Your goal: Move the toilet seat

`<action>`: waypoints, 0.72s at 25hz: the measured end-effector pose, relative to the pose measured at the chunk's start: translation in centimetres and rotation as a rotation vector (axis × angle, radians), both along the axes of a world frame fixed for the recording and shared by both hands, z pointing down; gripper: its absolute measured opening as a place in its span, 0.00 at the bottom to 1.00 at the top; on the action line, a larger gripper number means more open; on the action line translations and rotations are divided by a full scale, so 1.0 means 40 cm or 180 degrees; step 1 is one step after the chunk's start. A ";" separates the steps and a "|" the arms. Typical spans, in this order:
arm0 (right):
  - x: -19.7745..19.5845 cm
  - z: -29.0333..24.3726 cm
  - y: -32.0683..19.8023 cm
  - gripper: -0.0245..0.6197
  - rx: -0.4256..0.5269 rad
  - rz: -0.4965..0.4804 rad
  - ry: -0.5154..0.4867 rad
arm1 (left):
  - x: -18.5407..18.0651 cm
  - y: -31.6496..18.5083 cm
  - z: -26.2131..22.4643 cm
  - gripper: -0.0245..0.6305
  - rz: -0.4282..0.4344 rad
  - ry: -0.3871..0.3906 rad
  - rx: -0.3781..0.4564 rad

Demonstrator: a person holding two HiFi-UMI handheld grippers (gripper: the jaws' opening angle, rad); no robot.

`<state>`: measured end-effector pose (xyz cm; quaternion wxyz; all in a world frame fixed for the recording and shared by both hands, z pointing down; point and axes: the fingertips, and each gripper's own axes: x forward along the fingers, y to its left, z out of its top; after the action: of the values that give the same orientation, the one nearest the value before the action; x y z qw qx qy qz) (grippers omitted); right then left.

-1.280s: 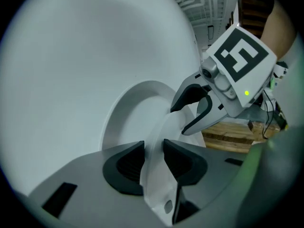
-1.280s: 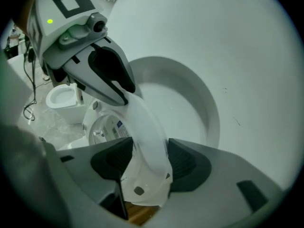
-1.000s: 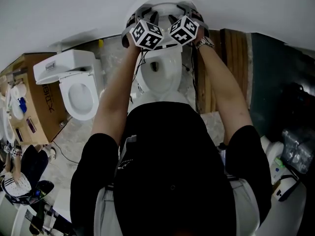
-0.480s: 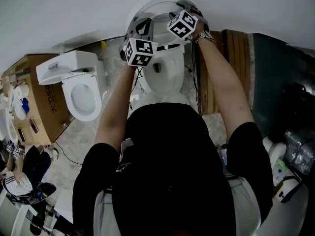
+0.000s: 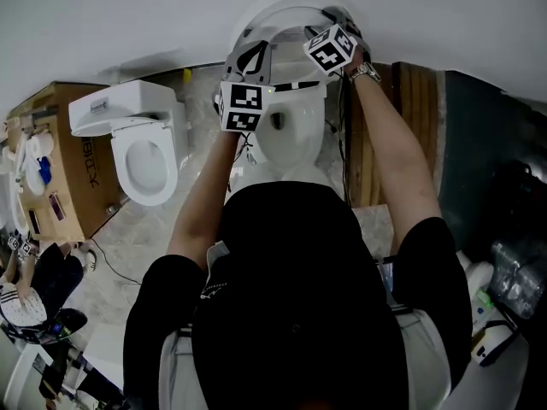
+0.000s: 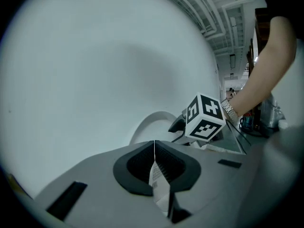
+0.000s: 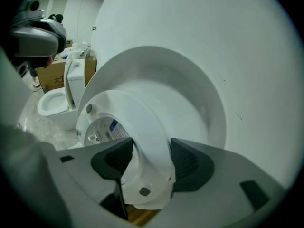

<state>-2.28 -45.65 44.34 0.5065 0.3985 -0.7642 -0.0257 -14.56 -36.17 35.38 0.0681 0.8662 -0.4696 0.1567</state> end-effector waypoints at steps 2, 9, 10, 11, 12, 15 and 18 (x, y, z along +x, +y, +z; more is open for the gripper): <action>-0.002 -0.006 0.010 0.42 0.0033 0.0017 -0.0093 | -0.004 0.012 -0.009 0.06 -0.0028 0.0054 -0.0002; -0.001 -0.124 0.069 0.42 0.0386 0.0375 -0.1191 | -0.009 0.097 -0.036 0.06 -0.0074 0.0173 0.0008; -0.006 -0.151 0.087 0.42 0.0434 0.0395 -0.1395 | -0.013 0.111 -0.045 0.06 -0.0092 0.0207 0.0009; -0.009 -0.182 0.108 0.41 0.0485 0.0403 -0.1573 | -0.015 0.125 -0.054 0.06 -0.0109 0.0237 0.0015; -0.010 -0.212 0.132 0.32 0.0545 0.0409 -0.1724 | -0.016 0.140 -0.065 0.06 -0.0127 0.0259 0.0027; 0.005 -0.294 0.204 0.11 0.0784 0.0397 -0.2056 | -0.009 0.185 -0.092 0.06 -0.0164 0.0252 0.0093; 0.033 -0.357 0.281 0.06 0.0888 0.0400 -0.2373 | 0.013 0.241 -0.113 0.06 -0.0197 0.0167 0.0164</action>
<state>-0.95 -34.40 30.07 0.1362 0.4914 -0.8589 0.0482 -14.04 -26.51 30.85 0.0629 0.8565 -0.4982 0.1197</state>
